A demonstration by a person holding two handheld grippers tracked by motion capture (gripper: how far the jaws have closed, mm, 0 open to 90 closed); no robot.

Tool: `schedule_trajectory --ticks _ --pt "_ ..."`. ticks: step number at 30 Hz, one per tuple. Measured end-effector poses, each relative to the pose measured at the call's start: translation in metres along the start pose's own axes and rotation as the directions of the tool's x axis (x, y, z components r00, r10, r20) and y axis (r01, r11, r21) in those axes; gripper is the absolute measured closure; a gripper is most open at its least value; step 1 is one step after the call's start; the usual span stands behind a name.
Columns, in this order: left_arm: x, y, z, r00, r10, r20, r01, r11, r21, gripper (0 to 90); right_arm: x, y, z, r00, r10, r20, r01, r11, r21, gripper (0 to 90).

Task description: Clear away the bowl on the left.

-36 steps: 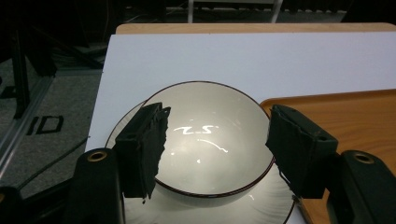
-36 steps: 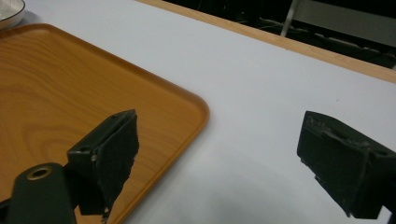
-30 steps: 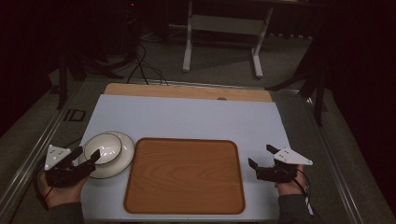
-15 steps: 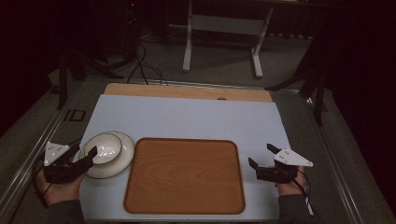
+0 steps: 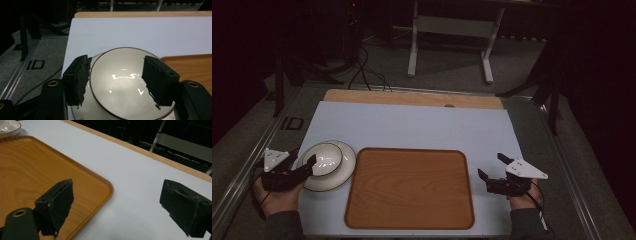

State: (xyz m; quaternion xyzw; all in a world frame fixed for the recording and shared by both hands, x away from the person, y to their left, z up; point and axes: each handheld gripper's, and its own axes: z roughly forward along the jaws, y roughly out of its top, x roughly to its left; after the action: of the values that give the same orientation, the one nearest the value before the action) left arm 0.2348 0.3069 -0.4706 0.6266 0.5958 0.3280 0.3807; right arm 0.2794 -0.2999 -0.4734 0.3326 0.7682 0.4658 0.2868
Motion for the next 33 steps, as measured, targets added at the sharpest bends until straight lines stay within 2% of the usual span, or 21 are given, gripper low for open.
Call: schedule_trajectory --ticks 11,15,17,18,22,25,28,33 --pt "0.010 -0.003 0.012 0.9996 -0.018 -0.019 0.019 0.9991 0.037 38.6 0.000 0.001 -0.001 1.0000 -0.006 0.006 0.006 1.000 -0.010 11.5" --pt "0.014 -0.007 0.022 0.9987 -0.034 -0.037 0.036 0.9968 0.071 38.6 0.000 0.001 -0.001 0.9999 -0.006 0.011 0.006 1.000 -0.011 11.5" --pt "0.014 -0.007 0.022 0.9987 -0.034 -0.037 0.036 0.9968 0.071 38.5 0.000 0.001 -0.001 0.9999 -0.006 0.012 0.006 1.000 -0.014 11.5" --pt "0.016 -0.008 0.027 0.9981 -0.042 -0.044 0.046 0.9947 0.092 38.4 0.000 0.001 -0.001 0.9999 -0.005 0.013 0.005 1.000 -0.017 11.5" --pt "0.017 -0.009 0.030 0.9978 -0.046 -0.048 0.050 0.9939 0.098 38.0 0.000 0.001 -0.001 0.9999 -0.005 0.016 0.006 1.000 -0.017 11.5" --pt "0.018 -0.009 0.034 0.9970 -0.048 -0.061 0.055 0.9910 0.122 38.3 0.000 0.001 -0.002 0.9998 -0.005 0.017 0.006 1.000 -0.019 11.5" --pt "0.018 -0.008 0.035 0.9947 -0.074 -0.071 0.083 0.9875 0.134 40.0 0.000 0.001 -0.002 0.9998 -0.005 0.019 0.005 1.000 -0.018 11.5" --pt "0.022 -0.010 0.042 0.9902 -0.115 -0.078 0.128 0.9738 0.188 45.3 -0.002 0.001 -0.003 0.9997 0.000 0.026 0.001 1.000 -0.023 11.5"
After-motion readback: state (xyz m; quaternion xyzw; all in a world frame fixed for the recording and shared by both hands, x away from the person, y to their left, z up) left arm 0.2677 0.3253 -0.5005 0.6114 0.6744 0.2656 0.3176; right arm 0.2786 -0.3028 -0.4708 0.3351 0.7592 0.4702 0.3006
